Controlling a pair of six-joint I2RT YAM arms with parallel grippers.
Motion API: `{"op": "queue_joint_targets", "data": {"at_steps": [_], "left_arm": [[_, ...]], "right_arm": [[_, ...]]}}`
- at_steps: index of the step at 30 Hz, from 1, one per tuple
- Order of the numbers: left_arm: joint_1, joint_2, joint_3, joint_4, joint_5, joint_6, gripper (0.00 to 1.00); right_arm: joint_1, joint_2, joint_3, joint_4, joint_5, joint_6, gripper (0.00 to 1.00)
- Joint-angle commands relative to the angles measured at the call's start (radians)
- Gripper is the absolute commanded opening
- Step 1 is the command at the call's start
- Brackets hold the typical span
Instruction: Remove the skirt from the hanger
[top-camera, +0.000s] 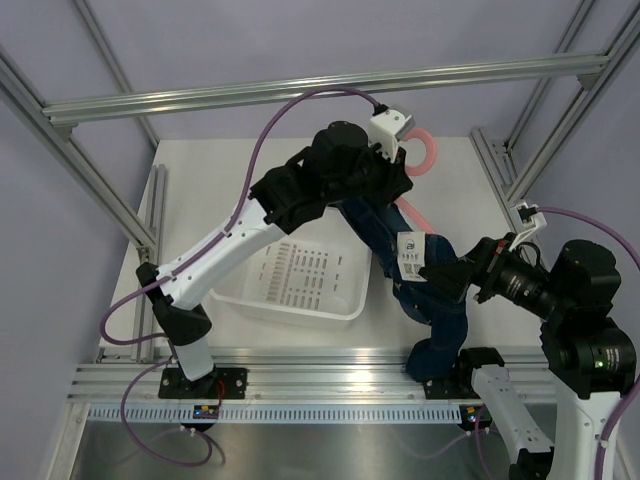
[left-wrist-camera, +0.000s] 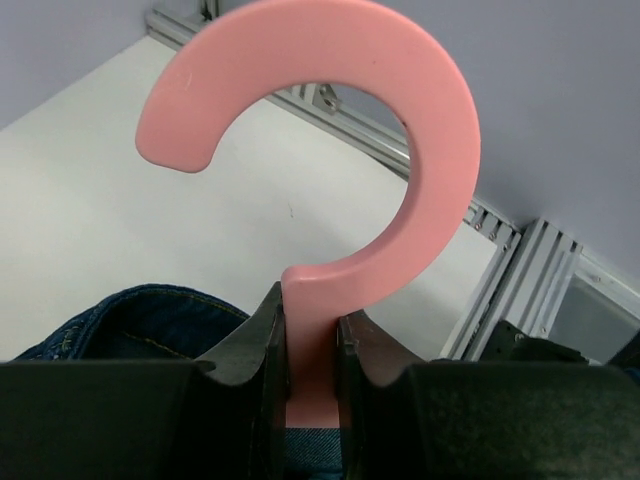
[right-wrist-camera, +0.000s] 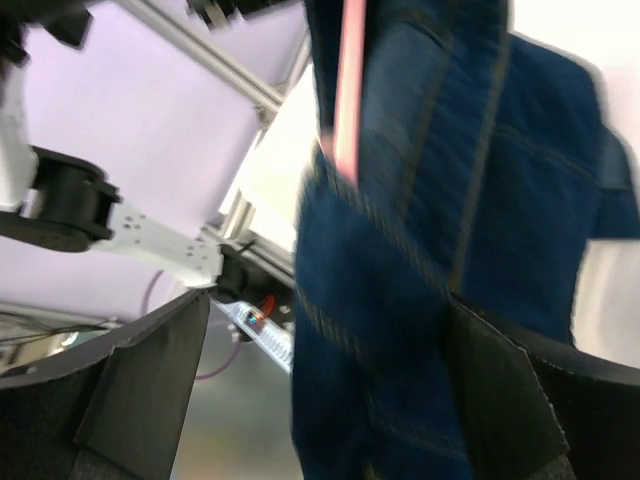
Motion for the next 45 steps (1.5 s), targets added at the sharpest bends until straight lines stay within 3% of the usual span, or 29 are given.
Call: {"op": "queue_joint_targets", "data": {"at_steps": [1,10,16,24,27,28,31,33,39,45], "left_arm": [[0.068,-0.073,0.074,0.119,0.016,-0.013,0.0],[0.111,-0.084,0.07,0.119,0.029,-0.012,0.0],[0.147,-0.091,0.087,0.119,0.066,-0.024,0.0],[0.196,-0.123,0.087,0.122,0.127,-0.05,0.0],[0.202,-0.14,0.076,0.134,0.138,-0.05,0.0],[0.205,-0.146,0.077,0.136,0.138,-0.05,0.0],[0.222,-0.15,0.082,0.148,0.17,-0.07,0.0],[0.227,-0.156,0.082,0.157,0.176,-0.085,0.0],[0.248,-0.198,0.042,0.232,0.176,-0.151,0.0],[0.329,-0.312,-0.05,0.383,0.035,-0.328,0.0]], "right_arm": [[0.023,-0.029,0.053,-0.065,0.093,-0.079,0.99],[0.028,-0.036,0.051,-0.114,0.125,-0.137,0.99],[0.032,-0.026,0.038,-0.132,0.164,-0.166,0.87],[0.034,-0.029,-0.014,-0.129,0.155,-0.171,0.8],[0.034,-0.022,-0.047,-0.111,0.138,-0.162,0.56],[0.034,-0.019,-0.05,-0.109,0.126,-0.165,0.43],[0.034,-0.016,-0.059,-0.101,0.144,-0.162,0.3],[0.034,-0.011,-0.053,-0.098,0.159,-0.163,0.03],[0.034,-0.029,-0.021,-0.089,0.268,-0.117,0.0],[0.034,-0.092,0.015,-0.056,0.414,-0.025,0.0]]}}
